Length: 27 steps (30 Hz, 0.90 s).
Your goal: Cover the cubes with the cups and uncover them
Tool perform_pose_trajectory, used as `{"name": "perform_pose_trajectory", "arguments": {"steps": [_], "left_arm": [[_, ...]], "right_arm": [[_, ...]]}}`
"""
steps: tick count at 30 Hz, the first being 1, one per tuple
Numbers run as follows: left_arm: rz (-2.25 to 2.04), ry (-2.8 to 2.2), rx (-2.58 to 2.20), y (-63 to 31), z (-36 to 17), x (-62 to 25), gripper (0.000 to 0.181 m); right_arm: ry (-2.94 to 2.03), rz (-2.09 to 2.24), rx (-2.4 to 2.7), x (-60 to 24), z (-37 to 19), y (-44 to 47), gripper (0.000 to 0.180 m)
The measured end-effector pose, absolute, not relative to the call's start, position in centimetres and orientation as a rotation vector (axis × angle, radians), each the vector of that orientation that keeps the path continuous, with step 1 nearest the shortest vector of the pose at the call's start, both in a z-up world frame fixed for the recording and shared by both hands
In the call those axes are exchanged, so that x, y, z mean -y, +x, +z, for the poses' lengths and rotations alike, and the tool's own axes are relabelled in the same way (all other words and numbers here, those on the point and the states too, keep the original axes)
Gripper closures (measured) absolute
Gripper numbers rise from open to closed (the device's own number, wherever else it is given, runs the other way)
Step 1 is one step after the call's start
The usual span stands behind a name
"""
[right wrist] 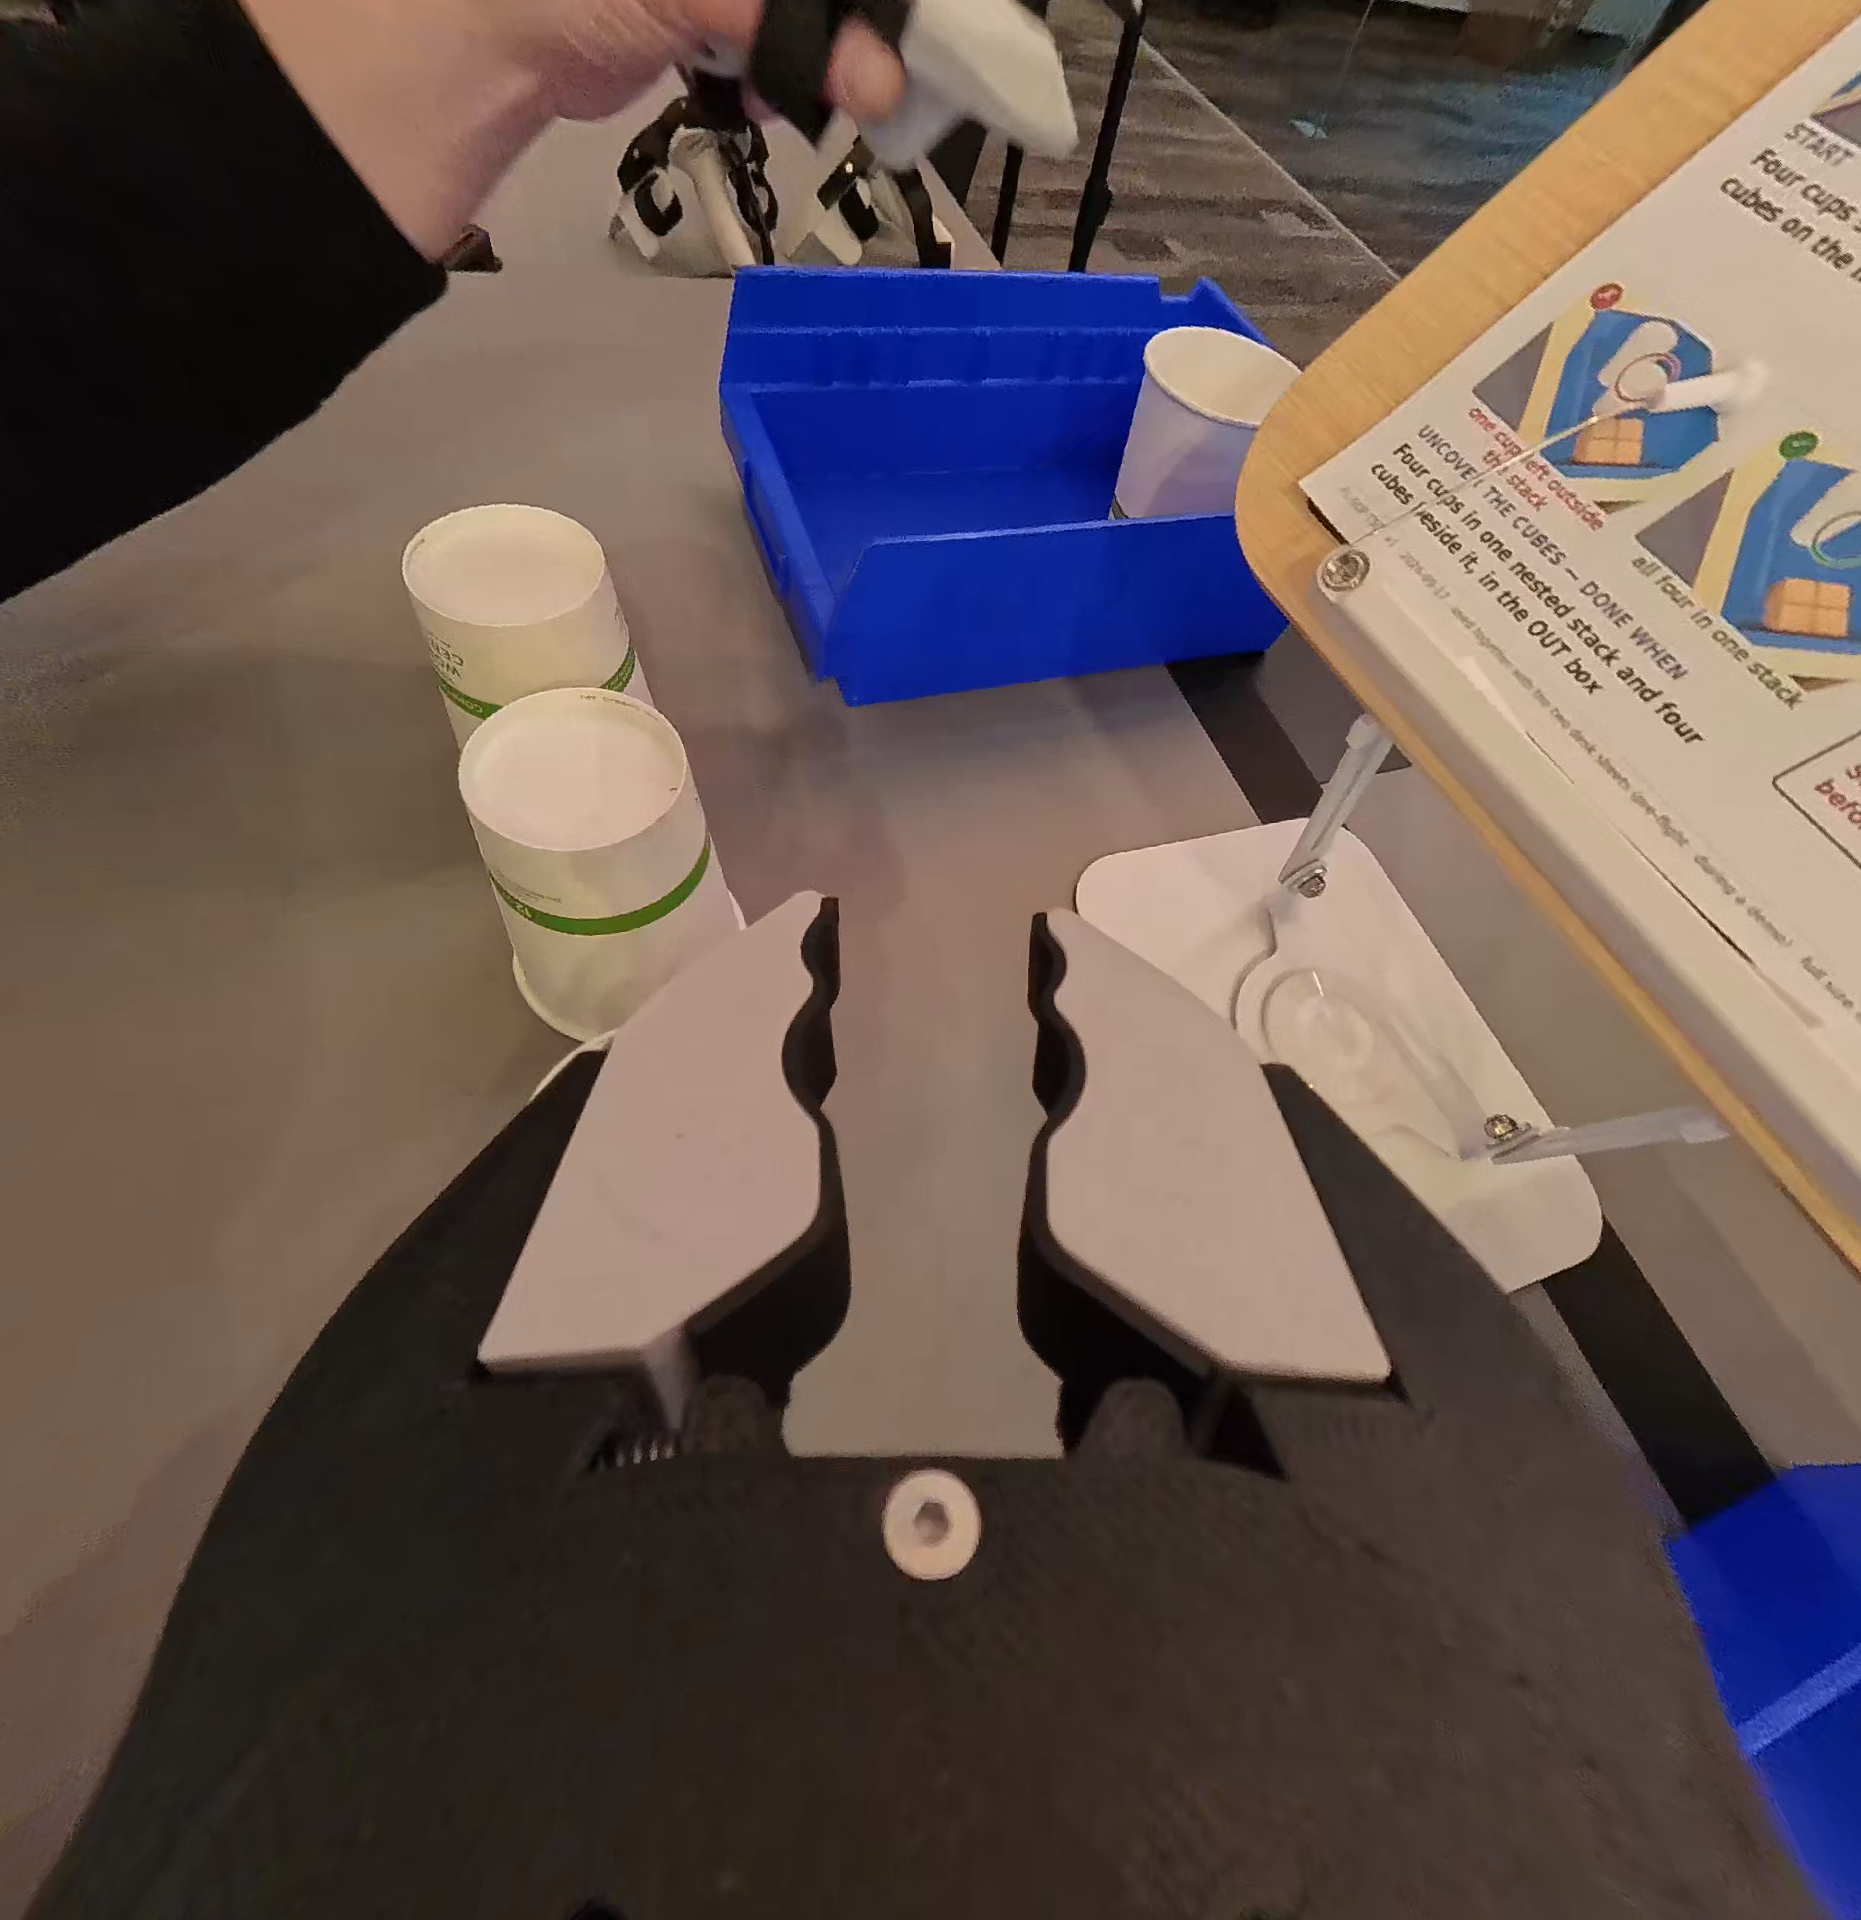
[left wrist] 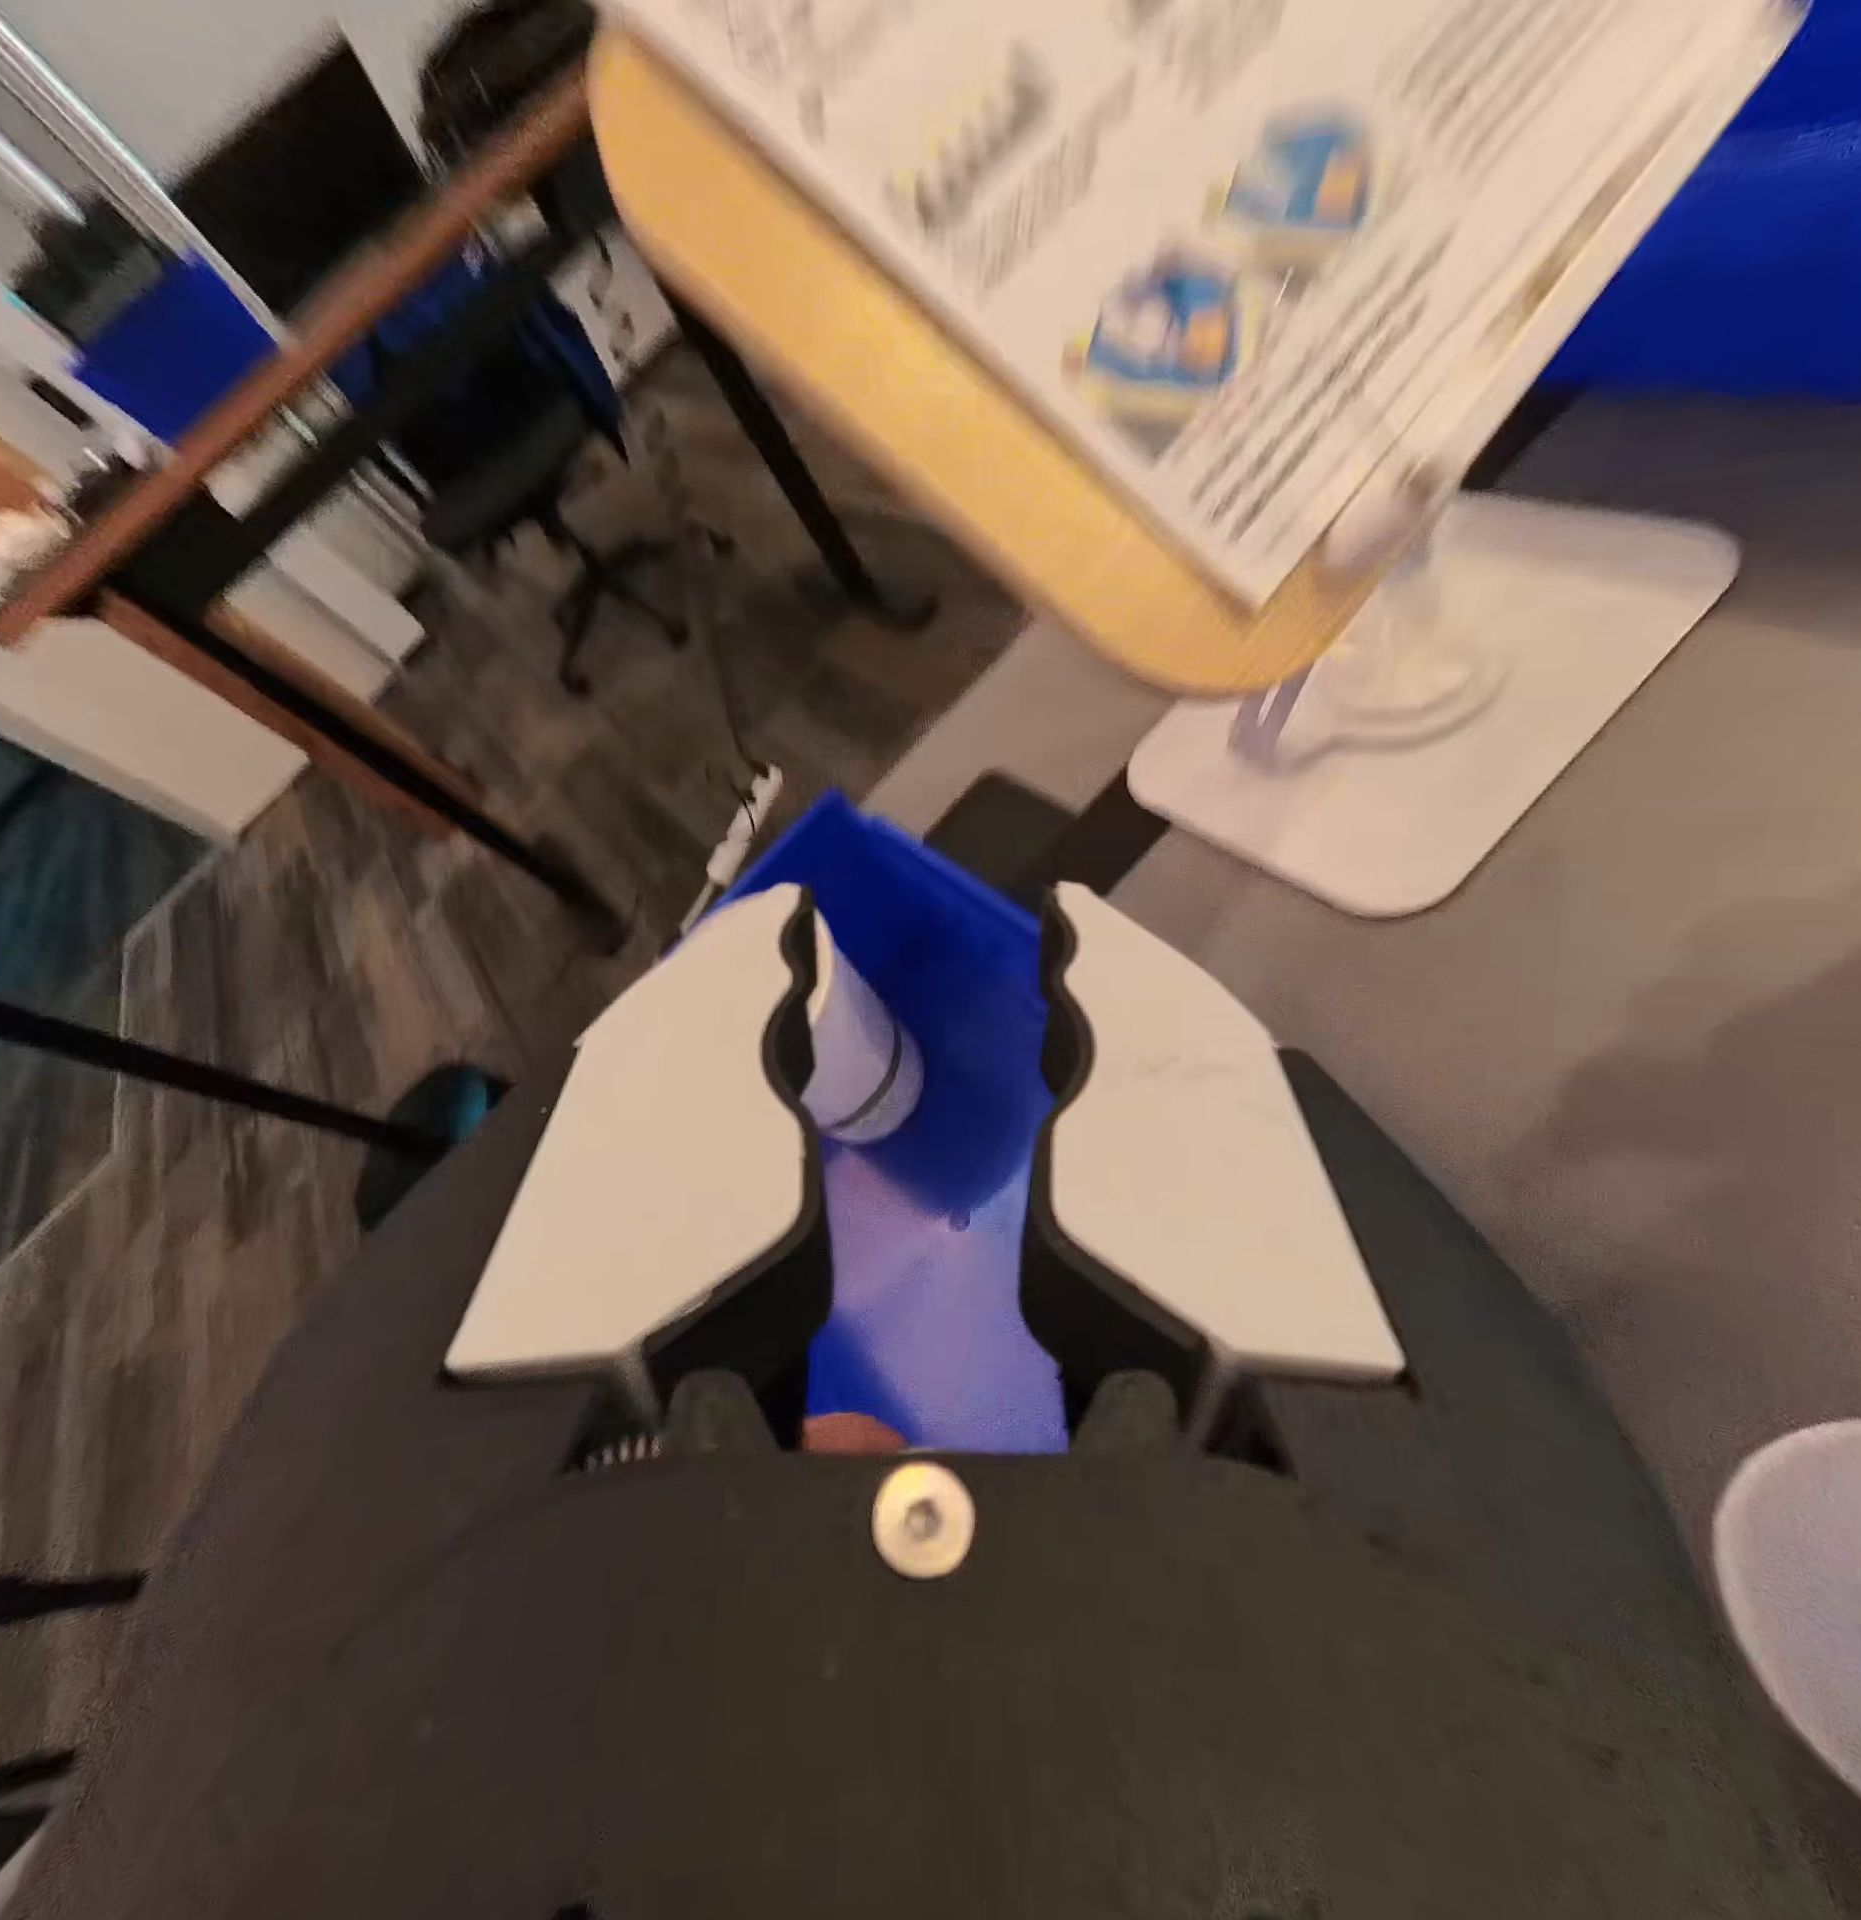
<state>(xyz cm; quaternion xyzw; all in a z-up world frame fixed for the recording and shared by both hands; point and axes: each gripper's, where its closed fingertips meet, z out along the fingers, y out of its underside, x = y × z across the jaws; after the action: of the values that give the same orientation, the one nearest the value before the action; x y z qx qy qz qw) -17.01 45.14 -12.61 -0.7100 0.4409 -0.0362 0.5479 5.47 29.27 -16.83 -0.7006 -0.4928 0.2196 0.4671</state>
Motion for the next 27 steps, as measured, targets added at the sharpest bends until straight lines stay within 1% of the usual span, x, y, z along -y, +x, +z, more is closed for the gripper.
{"name": "perform_pose_trajectory", "arguments": {"steps": [3,7,10,13,18,20,22,24,27], "left_arm": [[-0.017,-1.791,-1.154,-17.3,-16.3,-48.2,0.127],[0.106,-1.850,-1.259,-17.8,-19.2,-51.4,0.118],[0.212,-1.921,-1.305,-18.9,-21.4,-53.6,0.118],[0.210,-1.976,-1.332,-19.2,-23.4,-55.1,0.123],[0.232,-2.069,-1.366,-19.9,-26.6,-57.2,0.125],[0.278,-2.090,-1.346,-20.6,-27.4,-58.2,0.131],[0.275,-2.068,-1.356,-20.7,-26.6,-58.3,0.170],[0.207,-2.120,-1.322,-20.6,-26.3,-58.1,0.174],[0.218,-2.112,-1.358,-20.7,-26.7,-57.2,0.179]], "right_arm": [[-1.725,0.544,1.194,-29.7,-17.4,6.0,0.146],[-1.743,0.548,1.201,-30.3,-18.3,6.3,0.148],[-1.753,0.552,1.204,-30.6,-18.6,6.5,0.148],[-1.754,0.547,1.207,-30.9,-18.7,6.6,0.148],[-1.759,0.545,1.222,-31.0,-18.9,6.5,0.149],[-1.761,0.544,1.230,-31.0,-19.1,6.4,0.149],[-1.762,0.540,1.236,-31.0,-19.2,6.4,0.150],[-1.759,0.536,1.238,-31.0,-19.2,6.5,0.150],[-1.752,0.540,1.235,-31.0,-18.8,6.5,0.150]]}}
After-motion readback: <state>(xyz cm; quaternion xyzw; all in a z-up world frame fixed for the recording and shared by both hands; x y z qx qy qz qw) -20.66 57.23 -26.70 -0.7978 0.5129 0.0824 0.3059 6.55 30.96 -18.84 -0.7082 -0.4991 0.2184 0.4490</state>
